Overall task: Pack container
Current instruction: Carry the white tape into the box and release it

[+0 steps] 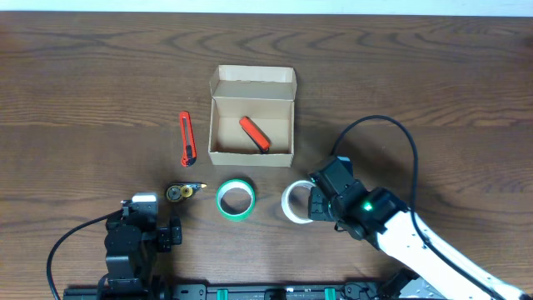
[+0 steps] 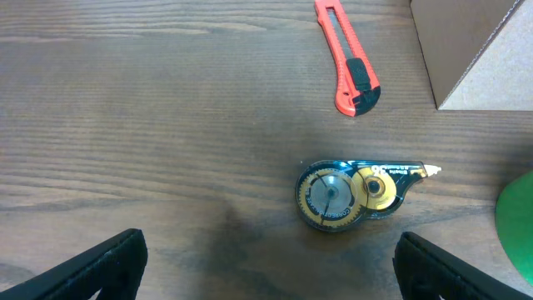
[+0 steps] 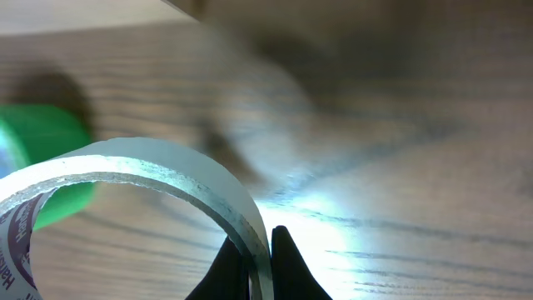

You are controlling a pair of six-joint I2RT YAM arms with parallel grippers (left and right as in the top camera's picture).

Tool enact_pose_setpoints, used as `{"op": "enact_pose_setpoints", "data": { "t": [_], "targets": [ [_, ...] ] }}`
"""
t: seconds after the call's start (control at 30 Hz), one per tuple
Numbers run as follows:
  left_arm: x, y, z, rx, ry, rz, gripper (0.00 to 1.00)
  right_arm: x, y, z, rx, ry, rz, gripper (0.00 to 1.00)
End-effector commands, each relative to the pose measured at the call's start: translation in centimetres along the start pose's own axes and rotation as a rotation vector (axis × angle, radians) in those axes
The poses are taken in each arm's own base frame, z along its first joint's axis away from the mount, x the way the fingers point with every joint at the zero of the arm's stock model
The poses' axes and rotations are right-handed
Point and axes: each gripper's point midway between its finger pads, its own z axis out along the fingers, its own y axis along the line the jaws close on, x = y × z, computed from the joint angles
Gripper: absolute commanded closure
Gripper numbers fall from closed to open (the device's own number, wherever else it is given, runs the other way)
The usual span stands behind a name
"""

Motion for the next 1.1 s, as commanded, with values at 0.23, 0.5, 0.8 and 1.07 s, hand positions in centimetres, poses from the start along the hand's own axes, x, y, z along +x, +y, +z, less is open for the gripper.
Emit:
{"op": "enact_pose_setpoints", "data": {
  "t": [0.23, 0.5, 0.8, 1.07],
  "targets": [
    [0.4, 0.3, 0.2, -0.02, 0.009, -0.019, 0.05, -8.6, 5.4, -6.7, -0.053, -0.224, -0.264, 0.99],
    [0.4, 0.3, 0.2, -0.02, 0.009, -0.019, 0.05, -15.0, 8.1, -4.4, 0.029, -0.224, -0.422, 0.99],
    [0.4, 0.3, 0.2, -0.02, 0.009, -0.019, 0.05, -17.6, 9.9, 2.6, 0.105, -0.156, -0.552, 0.99],
    [0.4, 0.3, 0.2, -0.02, 0.009, -0.019, 0.05, -16.7, 9.2, 6.6, 0.144, -0.08, -0.591, 0.99]
  ]
}}
